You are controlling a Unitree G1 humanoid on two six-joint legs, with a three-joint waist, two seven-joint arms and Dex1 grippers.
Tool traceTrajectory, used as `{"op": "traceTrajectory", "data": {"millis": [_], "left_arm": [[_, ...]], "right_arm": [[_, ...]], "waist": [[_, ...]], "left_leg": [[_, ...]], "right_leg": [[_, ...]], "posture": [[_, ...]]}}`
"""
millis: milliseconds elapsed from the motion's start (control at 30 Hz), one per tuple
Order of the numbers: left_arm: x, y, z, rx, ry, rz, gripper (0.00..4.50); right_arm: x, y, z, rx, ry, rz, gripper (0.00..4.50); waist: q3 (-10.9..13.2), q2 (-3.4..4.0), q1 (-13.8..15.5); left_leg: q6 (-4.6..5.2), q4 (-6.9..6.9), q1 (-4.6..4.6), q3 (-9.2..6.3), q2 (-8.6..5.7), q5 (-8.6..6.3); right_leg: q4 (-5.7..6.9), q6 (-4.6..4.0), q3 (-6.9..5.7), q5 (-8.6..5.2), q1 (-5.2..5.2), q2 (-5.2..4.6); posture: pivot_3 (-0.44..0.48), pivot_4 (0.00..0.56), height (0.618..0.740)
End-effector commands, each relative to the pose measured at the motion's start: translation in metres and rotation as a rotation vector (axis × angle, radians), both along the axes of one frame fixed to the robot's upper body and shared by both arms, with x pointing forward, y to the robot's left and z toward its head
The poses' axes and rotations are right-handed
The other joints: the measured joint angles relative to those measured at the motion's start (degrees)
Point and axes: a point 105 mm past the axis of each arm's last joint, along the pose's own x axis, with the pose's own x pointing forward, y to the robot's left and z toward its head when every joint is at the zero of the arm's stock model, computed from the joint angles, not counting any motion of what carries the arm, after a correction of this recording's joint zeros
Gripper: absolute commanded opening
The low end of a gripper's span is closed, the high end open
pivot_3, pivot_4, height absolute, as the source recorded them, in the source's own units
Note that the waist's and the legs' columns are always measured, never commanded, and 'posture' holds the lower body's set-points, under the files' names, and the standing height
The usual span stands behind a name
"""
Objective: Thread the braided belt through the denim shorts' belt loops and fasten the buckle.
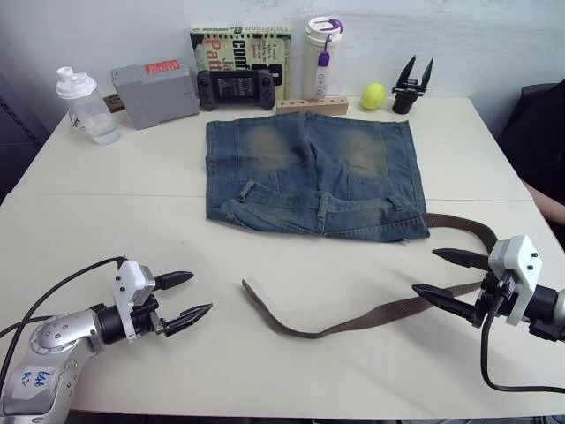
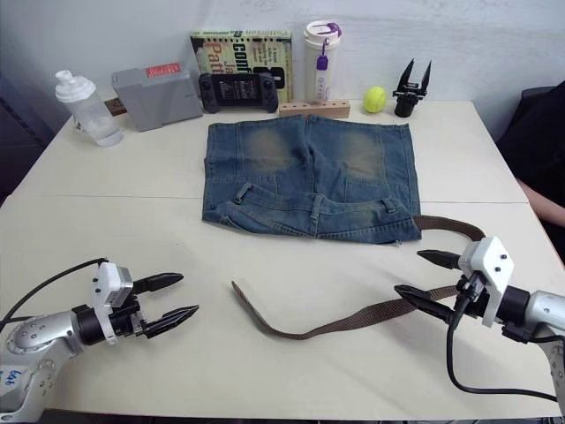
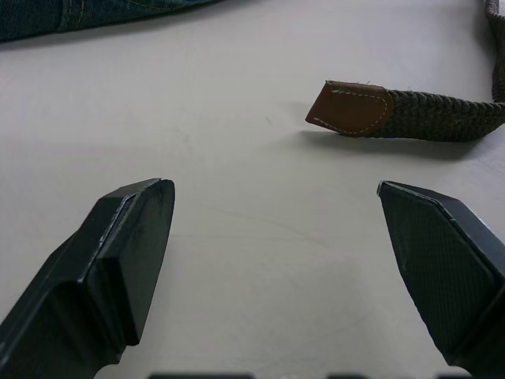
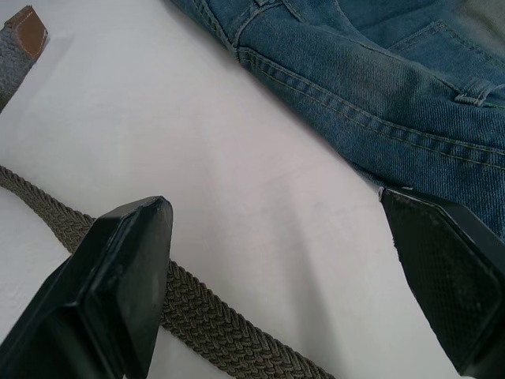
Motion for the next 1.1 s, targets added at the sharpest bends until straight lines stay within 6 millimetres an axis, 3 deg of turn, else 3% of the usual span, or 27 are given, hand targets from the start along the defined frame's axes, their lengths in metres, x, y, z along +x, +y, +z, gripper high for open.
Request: {"op": "traceTrajectory", "data": {"millis": [33, 367, 600, 700, 900, 1100], "left_arm": [[-0.001, 0.002, 0.009, -0.014, -0.015, -0.017, 4.5], [-0.009, -0.006, 0.019, -0.072, 0.005, -0.115, 4.5], [-0.023, -0.021, 0.059, -0.198, -0.008, -0.324, 4.5], [-0.026, -0.026, 0.069, -0.157, -0.027, -0.368, 4.5], [-0.036, -0.029, 0.066, -0.064, 0.007, -0.409, 4.5], [-0.042, -0.026, 0.06, -0.029, 0.02, -0.39, 4.5]], "right_arm": [[0.002, 0.003, 0.008, -0.002, -0.031, 0.02, 4.45], [0.001, 0.011, 0.001, -0.033, 0.036, 0.047, 4.45], [-0.011, 0.058, 0.014, -0.049, 0.126, 0.245, 4.45], [-0.023, 0.083, 0.015, -0.111, 0.167, 0.369, 4.45], [-0.04, 0.133, -0.001, -0.229, 0.171, 0.575, 4.45], [-0.031, 0.172, -0.028, -0.293, 0.112, 0.642, 4.45]], "waist": [[0.0, 0.0, 0.0], [0.0, 0.0, -0.04], [0.01, 0.01, -0.16], [0.01, 0.01, -0.15], [0.01, 0.01, -0.34], [0.0, -0.03, -0.48]], "left_leg": [[0.0, 0.0, 0.0, 0.0, 0.0, 0.0], [-0.01, 0.0, 0.01, 0.0, 0.01, 0.01], [-0.05, 0.0, 0.03, -0.03, 0.04, 0.05], [-0.05, -0.03, 0.01, -0.06, 0.03, 0.05], [-0.03, -0.11, -0.07, -0.06, 0.02, 0.02], [-0.06, -0.09, -0.1, -0.05, 0.02, 0.02]], "right_leg": [[0.0, 0.0, 0.0, 0.0, 0.0, 0.0], [0.01, 0.0, 0.0, 0.0, 0.0, 0.0], [0.09, -0.04, 0.01, 0.02, -0.03, -0.01], [0.03, -0.05, 0.0, 0.02, -0.03, -0.02], [-0.16, -0.08, 0.0, 0.01, -0.08, -0.01], [-0.12, -0.1, 0.01, -0.01, -0.14, -0.01]], "posture": [[0.0, 0.15, 0.693], [0.0, 0.15, 0.693], [0.0, 0.15, 0.693], [0.0, 0.15, 0.693], [0.0, 0.15, 0.693], [0.0, 0.15, 0.693]]}}
